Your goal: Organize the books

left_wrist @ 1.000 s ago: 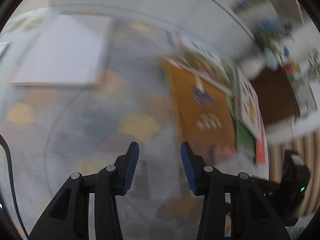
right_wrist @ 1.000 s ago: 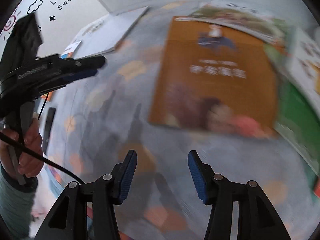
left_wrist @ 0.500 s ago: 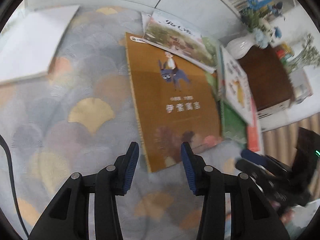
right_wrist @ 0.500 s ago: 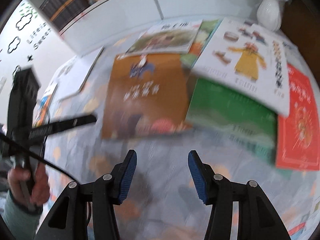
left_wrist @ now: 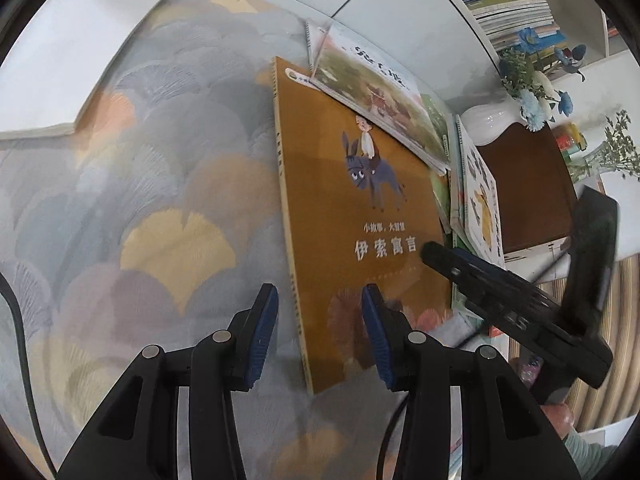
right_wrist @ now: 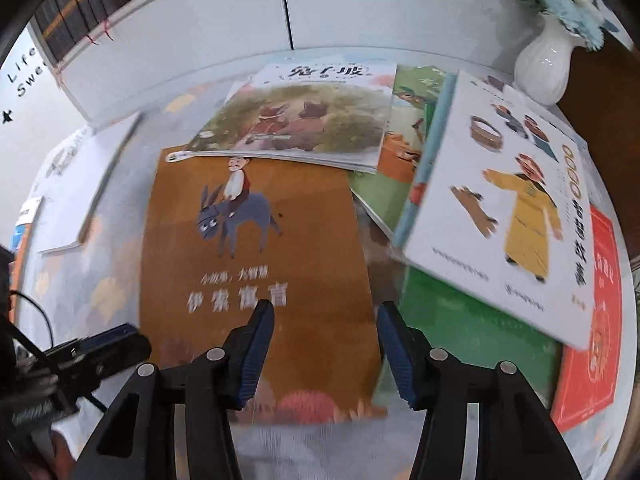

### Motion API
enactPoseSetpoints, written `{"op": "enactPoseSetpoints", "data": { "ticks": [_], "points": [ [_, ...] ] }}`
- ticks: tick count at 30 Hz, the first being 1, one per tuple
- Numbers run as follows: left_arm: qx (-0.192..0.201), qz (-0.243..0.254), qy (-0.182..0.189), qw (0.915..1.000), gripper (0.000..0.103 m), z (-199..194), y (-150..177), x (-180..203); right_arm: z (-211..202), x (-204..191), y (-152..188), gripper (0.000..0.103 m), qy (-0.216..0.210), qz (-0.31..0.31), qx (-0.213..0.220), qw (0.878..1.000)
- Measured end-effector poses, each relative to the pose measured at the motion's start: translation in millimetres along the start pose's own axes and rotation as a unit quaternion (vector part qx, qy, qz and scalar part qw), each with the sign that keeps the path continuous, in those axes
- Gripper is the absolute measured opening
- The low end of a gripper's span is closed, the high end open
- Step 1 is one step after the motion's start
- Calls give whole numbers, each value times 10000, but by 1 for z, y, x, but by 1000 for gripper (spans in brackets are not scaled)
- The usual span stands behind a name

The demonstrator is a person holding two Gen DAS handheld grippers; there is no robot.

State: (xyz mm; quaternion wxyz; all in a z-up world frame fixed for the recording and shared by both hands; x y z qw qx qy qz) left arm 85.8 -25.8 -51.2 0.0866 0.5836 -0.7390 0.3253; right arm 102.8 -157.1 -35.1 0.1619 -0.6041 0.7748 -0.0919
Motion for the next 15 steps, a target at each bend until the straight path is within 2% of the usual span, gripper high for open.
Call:
{"op": "enactPoseSetpoints", "data": {
  "ticks": [2,5,7,9,11,15],
  "points": [
    [11,-14,79,10000,41,2,-4,0,10,3,-5,52,165,171,-88,9997],
    [14,-33,223,9997,41,6,-9,-1,22,0,-14,53,-68,525,-261,9983],
    [58,-54,298,9995,46,6,-11,-2,23,-1,-15,55,-115,571,-350,9977],
    [101,-111,425,9990,46,5,-10,-3,24,-2,-14,55,-186,595,-425,9972],
    [108,-148,534,9984,46,0,-6,-5,23,-1,-10,55,-309,630,-548,9960],
    [48,-81,474,9988,46,-14,15,-10,16,-3,14,56,-711,856,-848,9902]
  ]
}}
Point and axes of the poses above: each gripper's, at about its wrist camera, not at the fingertips, and z roughly the way its jaws point, x to its right, y to its underside, the point moved 8 cm from there along z, roughly the way its jaws point, and after that the axes turned 14 degrees about z, right-handed, at the moved point
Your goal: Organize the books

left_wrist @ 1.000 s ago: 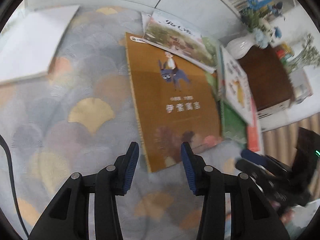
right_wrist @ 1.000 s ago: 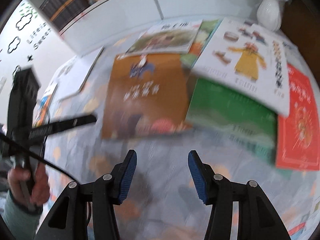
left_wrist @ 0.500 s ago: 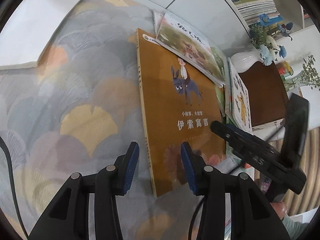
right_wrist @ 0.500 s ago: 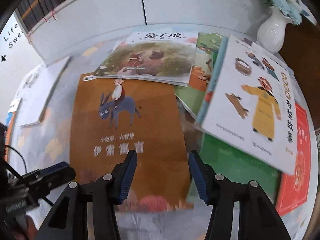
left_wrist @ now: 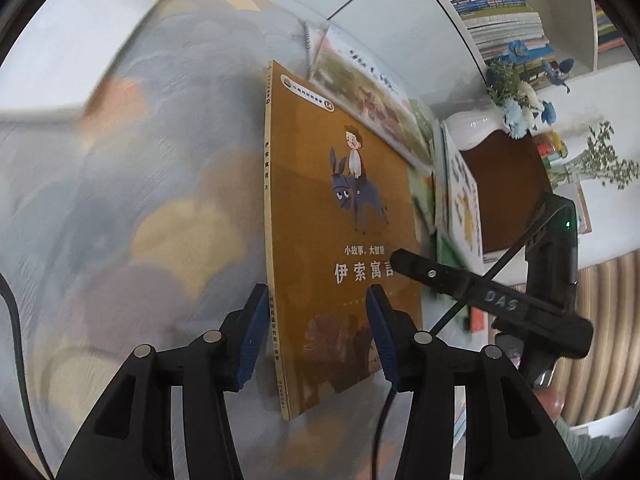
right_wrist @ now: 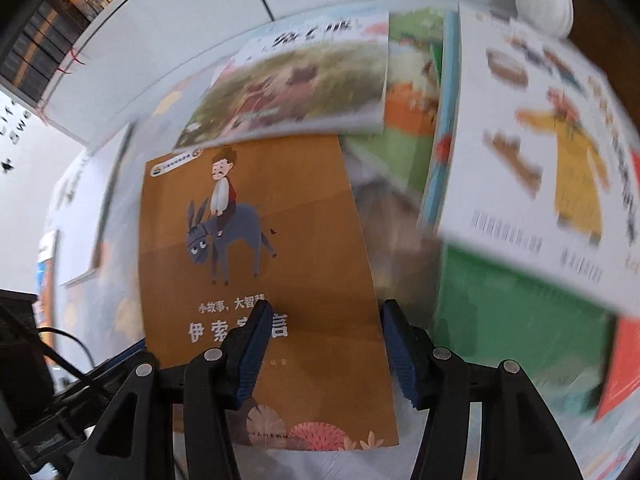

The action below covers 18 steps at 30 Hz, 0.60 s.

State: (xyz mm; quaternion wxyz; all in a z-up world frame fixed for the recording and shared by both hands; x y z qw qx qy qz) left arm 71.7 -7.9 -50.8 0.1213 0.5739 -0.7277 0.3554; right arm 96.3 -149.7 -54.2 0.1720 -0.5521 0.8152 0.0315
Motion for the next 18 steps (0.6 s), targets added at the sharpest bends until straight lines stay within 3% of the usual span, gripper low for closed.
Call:
{"op": "enactPoseSetpoints", "data": {
  "ticks": [10,15,18],
  "points": [
    [-103,-225,-94,9996,46,-44,88,4,-13,-9,99,57,-129,-757,-208,9968],
    [-236,-128,-499,9984,46,-53,114,12,-24,14,135,57,-264,-702,-536,9957],
    [-311,-158,-845,9958,46,-51,122,18,-30,29,150,54,-158,-717,-363,9966]
  ]
}}
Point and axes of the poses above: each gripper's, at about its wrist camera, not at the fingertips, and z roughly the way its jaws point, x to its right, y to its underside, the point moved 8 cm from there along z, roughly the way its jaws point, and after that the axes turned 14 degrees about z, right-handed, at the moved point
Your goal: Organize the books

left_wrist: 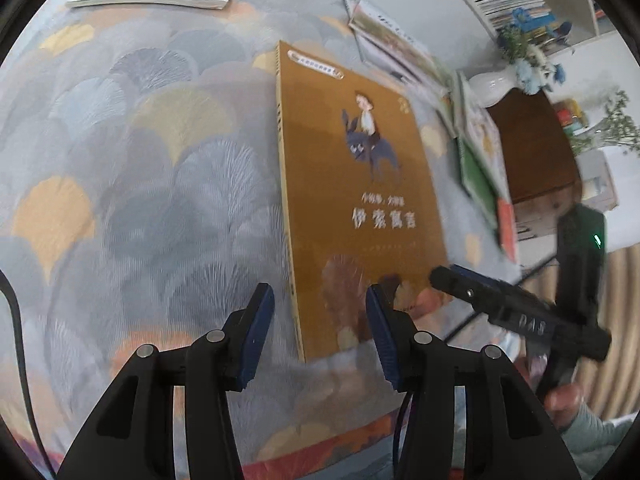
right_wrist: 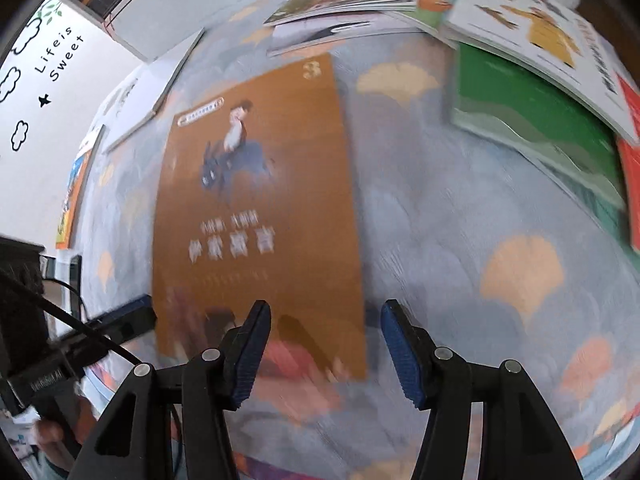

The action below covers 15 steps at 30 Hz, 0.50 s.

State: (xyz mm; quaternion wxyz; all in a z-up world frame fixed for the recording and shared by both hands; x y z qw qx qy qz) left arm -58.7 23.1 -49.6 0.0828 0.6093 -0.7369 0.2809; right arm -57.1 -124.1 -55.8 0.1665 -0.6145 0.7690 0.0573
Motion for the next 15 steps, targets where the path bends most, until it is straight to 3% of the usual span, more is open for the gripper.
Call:
{"op": "enactPoseSetpoints", "data": {
  "ticks": [4,7,9,10,12,13,15],
  "points": [
    [-8,213,-114,9997,46,7,2,13,2,-9,12,54,376,-457,288,9978],
    [122,223,84,9996,46,2,0,19,2,-8,9,54,169,-364,268,9988],
    [562,-95,726,9957,46,-14,-5,20,0,-1,4,54,-3,-220,253,9994],
    [1051,-422,1551,9814,46,-33,-13,22,-1,2,3,53,-104,-125,246,9996],
    [1421,-804,2517,9540,46,-47,-24,24,-3,8,1,53,-383,83,200,9990],
    [1391,-813,2651,9507,46,-46,-28,26,-6,10,3,53,-495,162,173,9985],
    [1213,-613,2151,9671,46,-34,-32,24,-6,14,1,53,-695,375,89,9968]
  ]
}}
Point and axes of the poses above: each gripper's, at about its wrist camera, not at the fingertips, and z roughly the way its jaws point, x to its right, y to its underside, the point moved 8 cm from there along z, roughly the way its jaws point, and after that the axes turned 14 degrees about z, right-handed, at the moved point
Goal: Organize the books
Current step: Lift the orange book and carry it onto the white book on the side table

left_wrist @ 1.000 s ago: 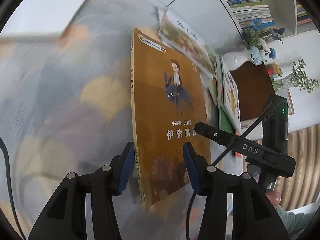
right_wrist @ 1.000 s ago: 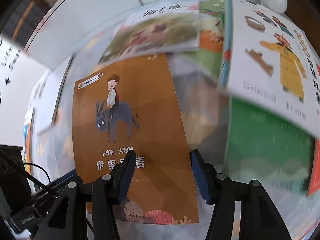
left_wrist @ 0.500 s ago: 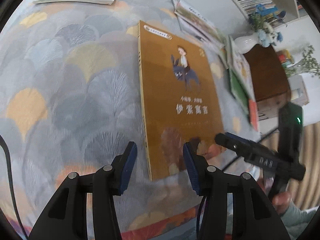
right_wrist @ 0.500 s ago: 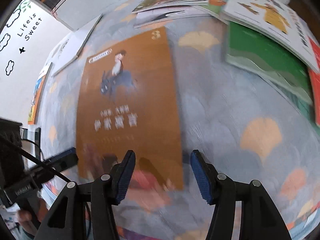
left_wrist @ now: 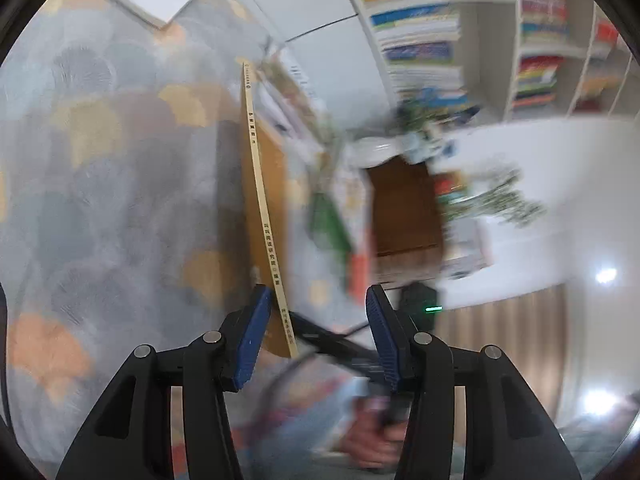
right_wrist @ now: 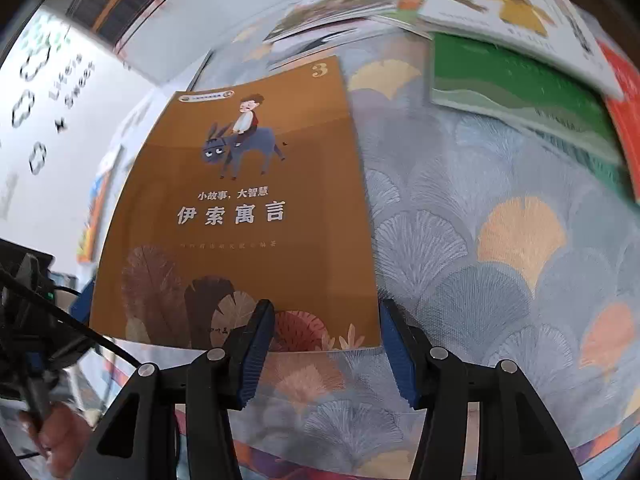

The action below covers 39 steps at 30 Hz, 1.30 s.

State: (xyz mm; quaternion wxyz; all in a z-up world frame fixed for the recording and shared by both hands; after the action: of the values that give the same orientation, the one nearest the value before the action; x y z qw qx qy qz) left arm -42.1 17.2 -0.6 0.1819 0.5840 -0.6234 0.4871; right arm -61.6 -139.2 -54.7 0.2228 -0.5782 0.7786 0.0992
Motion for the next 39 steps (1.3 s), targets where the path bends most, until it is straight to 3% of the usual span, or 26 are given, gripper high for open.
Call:
{"op": "enactPoseSetpoints", "data": {
  "ticks": [2,4,6,9,13,16,20,23,27,30,31,34,39],
  "points": [
    [-276,88,-544,9981,45,12,6,-15,-1,3,-2,53,-122,125,-47,9998],
    [-524,160,-914,9943,27,25,11,-28,-1,2,-1,53,-161,139,-58,9998],
    [-783,215,-1081,9908,17,40,17,-34,-1,3,-1,53,-180,145,-57,9997],
    [-929,375,-1118,9887,15,56,20,-27,-2,6,-1,53,-234,232,-82,9994],
    [-753,186,-371,9963,15,60,2,-5,-5,10,-10,53,-606,505,-404,9961],
    [-607,-152,146,9979,15,60,-10,2,-13,17,-20,53,-1490,1222,-615,9793],
    [-584,-1153,959,9870,15,61,-7,-3,-14,24,-31,53,-2169,1769,-760,9570],
    [-540,-1295,1004,9850,15,64,-5,-3,-4,17,-37,53,-2342,1859,-875,9502],
    [-609,-1193,704,9885,15,61,-1,-6,7,-1,-46,44,-2177,1667,-802,9583],
    [-796,-602,-146,9949,16,58,-2,-11,4,-18,-53,39,-1684,1040,-548,9787],
    [-902,-322,-511,9941,19,57,-1,-10,2,-24,-52,39,-1489,780,-457,9847],
    [-1016,83,-964,9901,22,58,2,-9,1,-41,-46,38,-809,17,-133,9966],
    [-965,977,-1610,9774,22,49,3,12,-8,-61,-31,38,88,-1166,432,9922]
  ]
}}
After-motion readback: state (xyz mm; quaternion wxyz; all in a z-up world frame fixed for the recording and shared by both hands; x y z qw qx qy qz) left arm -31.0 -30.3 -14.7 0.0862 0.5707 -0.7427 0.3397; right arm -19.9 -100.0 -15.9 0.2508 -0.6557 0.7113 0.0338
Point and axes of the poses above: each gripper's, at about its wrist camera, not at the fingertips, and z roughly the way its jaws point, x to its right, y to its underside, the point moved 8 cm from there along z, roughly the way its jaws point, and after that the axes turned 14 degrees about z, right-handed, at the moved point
